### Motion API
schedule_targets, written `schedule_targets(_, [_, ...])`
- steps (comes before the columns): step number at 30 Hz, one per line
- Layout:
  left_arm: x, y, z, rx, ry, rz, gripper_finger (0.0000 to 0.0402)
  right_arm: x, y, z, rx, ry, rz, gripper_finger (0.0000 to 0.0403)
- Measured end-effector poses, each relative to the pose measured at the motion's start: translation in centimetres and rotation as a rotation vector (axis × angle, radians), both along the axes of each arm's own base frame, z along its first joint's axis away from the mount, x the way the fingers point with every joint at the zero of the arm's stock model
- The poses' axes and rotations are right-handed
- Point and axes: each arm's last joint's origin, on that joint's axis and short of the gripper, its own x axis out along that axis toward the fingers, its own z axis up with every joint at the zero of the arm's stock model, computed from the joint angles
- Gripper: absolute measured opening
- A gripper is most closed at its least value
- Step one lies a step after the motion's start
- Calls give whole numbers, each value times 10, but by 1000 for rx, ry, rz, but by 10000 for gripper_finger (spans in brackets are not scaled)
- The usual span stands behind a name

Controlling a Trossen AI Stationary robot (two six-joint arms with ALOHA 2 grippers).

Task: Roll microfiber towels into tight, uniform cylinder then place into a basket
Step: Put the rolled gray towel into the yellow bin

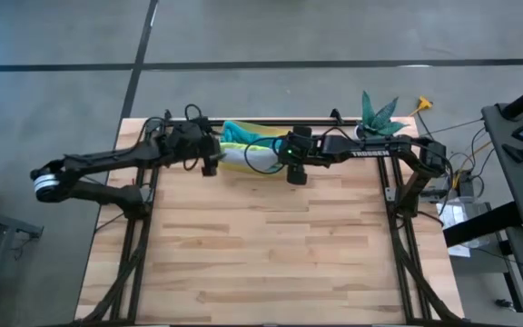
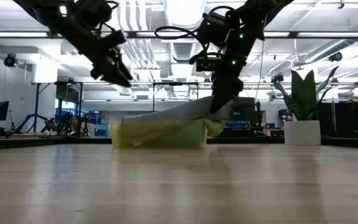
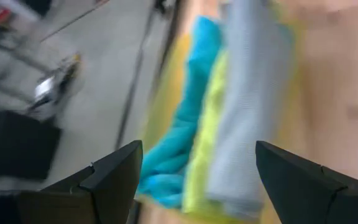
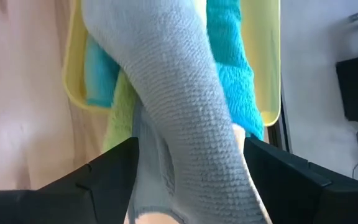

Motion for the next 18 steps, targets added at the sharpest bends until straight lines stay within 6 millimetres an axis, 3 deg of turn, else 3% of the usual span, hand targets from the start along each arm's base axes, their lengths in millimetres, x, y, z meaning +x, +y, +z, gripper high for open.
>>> schedule_targets(6, [16,-1,-39,-79,118,-57,294,8,10,2,91,-87,74,285])
schedule_targets(11, [38,9,-75,-65,188,-26,294,10,15,-1,131,-84,111,281])
schedule_targets(18, [52,17,-110,-81,335,-10,294,12,22,0,139,-88,116,279])
